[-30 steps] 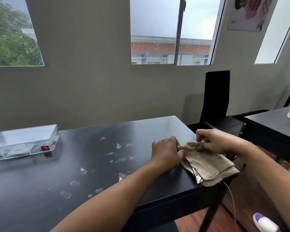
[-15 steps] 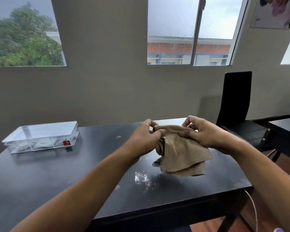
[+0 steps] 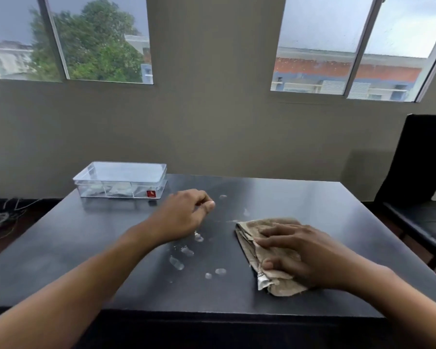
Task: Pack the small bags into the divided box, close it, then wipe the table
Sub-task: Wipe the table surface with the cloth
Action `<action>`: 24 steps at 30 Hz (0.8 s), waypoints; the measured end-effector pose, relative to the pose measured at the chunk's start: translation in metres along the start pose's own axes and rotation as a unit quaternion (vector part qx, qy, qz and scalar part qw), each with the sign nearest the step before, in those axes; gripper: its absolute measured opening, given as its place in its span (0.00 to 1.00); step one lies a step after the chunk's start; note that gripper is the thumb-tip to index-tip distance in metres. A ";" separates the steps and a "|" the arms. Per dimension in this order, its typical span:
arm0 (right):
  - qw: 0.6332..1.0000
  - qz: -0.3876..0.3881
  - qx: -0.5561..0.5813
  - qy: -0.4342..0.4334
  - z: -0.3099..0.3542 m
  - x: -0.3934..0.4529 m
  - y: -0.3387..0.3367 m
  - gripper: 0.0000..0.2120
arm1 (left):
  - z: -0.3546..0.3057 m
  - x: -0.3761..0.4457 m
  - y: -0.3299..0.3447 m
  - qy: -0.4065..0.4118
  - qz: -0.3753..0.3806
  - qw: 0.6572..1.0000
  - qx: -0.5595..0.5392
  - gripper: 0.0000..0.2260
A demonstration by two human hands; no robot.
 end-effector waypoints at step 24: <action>0.993 0.080 -0.029 0.080 -0.023 0.094 0.041 0.28 | 0.107 -0.022 -0.034 -0.004 -0.046 0.997 -0.063 0.14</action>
Point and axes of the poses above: each hand's wrist, its own x-axis towards the middle knuckle, its own y-axis out of the palm, z = x × y, the point moved 10 cm from there along x, towards the middle knuckle, and after that the axes turned 5 degrees about -x, right-handed, at the moved point
